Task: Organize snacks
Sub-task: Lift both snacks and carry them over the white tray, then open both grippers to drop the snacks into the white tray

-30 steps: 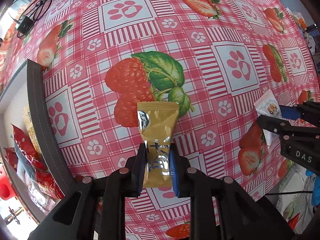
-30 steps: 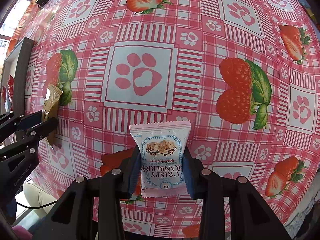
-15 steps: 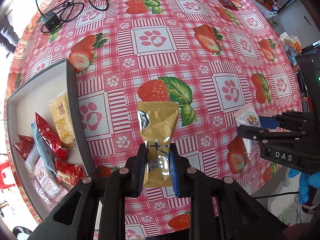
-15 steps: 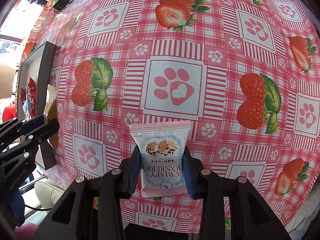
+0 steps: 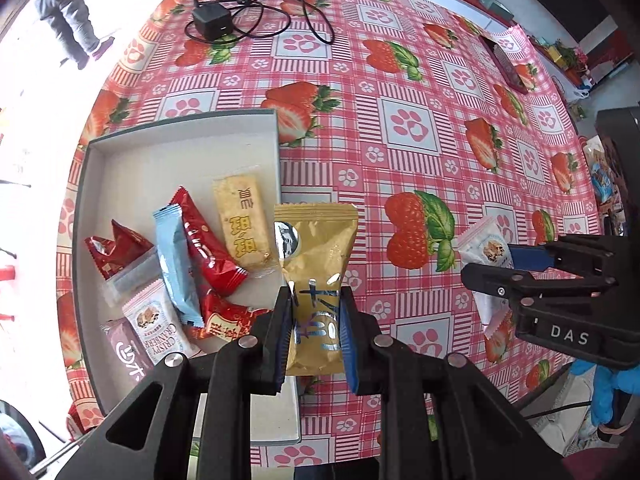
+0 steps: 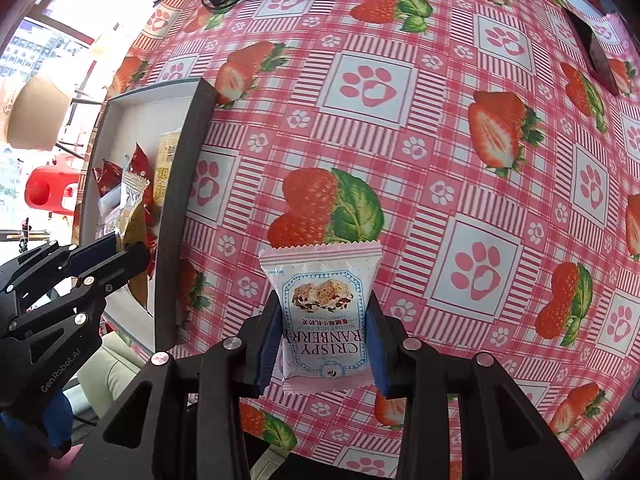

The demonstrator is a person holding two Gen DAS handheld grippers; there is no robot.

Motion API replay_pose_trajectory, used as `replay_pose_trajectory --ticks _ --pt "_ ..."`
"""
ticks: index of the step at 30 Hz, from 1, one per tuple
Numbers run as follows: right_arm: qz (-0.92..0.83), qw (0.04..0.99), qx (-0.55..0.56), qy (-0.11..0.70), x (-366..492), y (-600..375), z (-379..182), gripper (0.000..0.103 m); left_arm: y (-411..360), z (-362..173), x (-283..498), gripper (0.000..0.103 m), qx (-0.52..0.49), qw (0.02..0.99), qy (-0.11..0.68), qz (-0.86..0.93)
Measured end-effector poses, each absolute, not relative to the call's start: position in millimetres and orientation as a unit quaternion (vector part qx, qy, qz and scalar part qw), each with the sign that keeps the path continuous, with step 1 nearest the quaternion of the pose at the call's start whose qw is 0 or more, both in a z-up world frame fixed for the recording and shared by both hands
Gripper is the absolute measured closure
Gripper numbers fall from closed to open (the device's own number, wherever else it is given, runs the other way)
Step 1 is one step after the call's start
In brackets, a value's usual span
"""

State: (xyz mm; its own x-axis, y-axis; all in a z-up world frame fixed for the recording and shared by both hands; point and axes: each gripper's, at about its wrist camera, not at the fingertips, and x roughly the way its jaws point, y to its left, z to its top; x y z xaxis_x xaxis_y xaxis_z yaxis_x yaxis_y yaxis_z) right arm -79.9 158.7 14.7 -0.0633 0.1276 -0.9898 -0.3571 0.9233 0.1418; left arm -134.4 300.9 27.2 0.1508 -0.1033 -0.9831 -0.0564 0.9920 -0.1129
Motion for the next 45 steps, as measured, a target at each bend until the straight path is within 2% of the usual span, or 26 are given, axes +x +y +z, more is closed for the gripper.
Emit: replay_pose_trajectory --ticks 18,30,31,32,33,35,37,39,43,45 --pt "0.268 0.659 -0.137 0.69 -92.6 291.0 21.7 0.063 411.4 17.8 -183.7 0.079 -0.143 0.745 0.647 0.082" --pt "0.297 0.631 -0.175 0.695 -112.1 358.6 3.1 0.063 433.3 -6.4 -200.8 0.077 -0.156 0.718 0.671 0.094" --pt "0.295 0.628 -0.177 0.698 -112.5 361.8 0.5 0.063 432.7 -6.2 -201.4 0.075 -0.156 0.72 0.67 0.092" --pt "0.294 0.626 -0.178 0.7 -113.2 364.9 -1.6 0.063 431.2 -6.0 -201.2 0.06 -0.157 0.722 0.668 0.089" --pt "0.294 0.623 -0.179 0.703 -113.7 367.5 -3.7 0.062 430.8 -4.7 -201.7 0.037 -0.159 0.724 0.666 0.088" --pt "0.293 0.617 -0.185 0.706 -115.7 371.8 -5.9 0.06 431.4 0.3 -203.2 0.019 -0.155 0.732 0.657 0.096" --pt "0.292 0.618 -0.188 0.705 -116.8 373.7 -5.6 0.049 432.0 1.1 -202.1 0.019 -0.154 0.728 0.661 0.093" --pt "0.289 0.621 -0.19 0.703 -117.4 374.0 -3.5 0.034 432.7 0.8 -200.6 0.016 -0.15 0.726 0.664 0.1" --pt "0.286 0.619 -0.202 0.703 -121.1 374.3 2.2 0.031 433.8 7.1 -197.5 0.004 -0.145 0.729 0.659 0.112" --pt "0.277 0.63 -0.217 0.693 -122.7 373.2 7.8 0.005 432.8 12.1 -193.8 0.002 -0.123 0.734 0.655 0.13"
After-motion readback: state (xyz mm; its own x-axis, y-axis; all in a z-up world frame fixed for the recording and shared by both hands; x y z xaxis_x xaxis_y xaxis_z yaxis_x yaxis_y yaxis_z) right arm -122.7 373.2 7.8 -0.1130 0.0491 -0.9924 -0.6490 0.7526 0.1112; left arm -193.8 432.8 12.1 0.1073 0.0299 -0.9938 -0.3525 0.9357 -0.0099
